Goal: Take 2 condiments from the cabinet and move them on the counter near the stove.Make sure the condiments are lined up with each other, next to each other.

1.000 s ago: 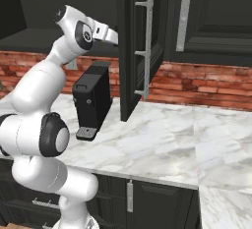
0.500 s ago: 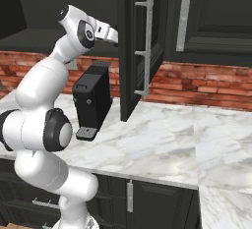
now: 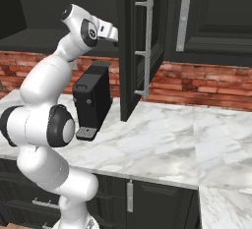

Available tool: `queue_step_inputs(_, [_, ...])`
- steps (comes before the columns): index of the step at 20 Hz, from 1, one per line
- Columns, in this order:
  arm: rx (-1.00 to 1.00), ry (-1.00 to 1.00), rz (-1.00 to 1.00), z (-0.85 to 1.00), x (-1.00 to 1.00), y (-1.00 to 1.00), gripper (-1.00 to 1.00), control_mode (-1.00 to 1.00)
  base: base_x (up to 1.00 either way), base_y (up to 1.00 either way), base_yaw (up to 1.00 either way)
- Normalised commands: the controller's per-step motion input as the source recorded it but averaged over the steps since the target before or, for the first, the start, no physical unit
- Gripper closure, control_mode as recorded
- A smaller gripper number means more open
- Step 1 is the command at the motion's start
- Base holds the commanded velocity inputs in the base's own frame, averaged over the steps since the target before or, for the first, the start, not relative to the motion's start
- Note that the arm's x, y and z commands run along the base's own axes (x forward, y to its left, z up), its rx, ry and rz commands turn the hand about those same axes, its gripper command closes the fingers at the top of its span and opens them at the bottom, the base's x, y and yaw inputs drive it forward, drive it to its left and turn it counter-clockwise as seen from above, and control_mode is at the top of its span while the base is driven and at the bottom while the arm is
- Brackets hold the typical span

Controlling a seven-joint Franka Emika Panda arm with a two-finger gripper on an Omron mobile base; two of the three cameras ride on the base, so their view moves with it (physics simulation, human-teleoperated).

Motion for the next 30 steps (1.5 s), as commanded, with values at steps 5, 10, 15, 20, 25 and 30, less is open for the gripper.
queue_step_inputs(5, [0.00, 0.00, 0.00, 0.00, 0.10, -0.03, -1.00, -1.00, 0.00, 0.00, 0.00])
queue_step_inputs(10, [0.00, 0.00, 0.00, 0.00, 0.06, -0.04, -1.00, -1.00, 0.00, 0.00, 0.00])
queue_step_inputs(15, [0.00, 0.00, 0.00, -0.01, 0.06, -0.03, -1.00, -1.00, 0.00, 0.00, 0.00])
queue_step_inputs(20, [0.00, 0.00, 0.00, -0.01, 0.06, -0.03, -1.00, -1.00, 0.00, 0.00, 0.00])
queue_step_inputs(25, [0.00, 0.00, 0.00, -0.01, 0.03, -0.02, -1.00, -1.00, 0.00, 0.00, 0.00])
queue_step_inputs(30, [0.00, 0.00, 0.00, 0.00, 0.00, -0.01, -1.00, -1.00, 0.00, 0.00, 0.00])
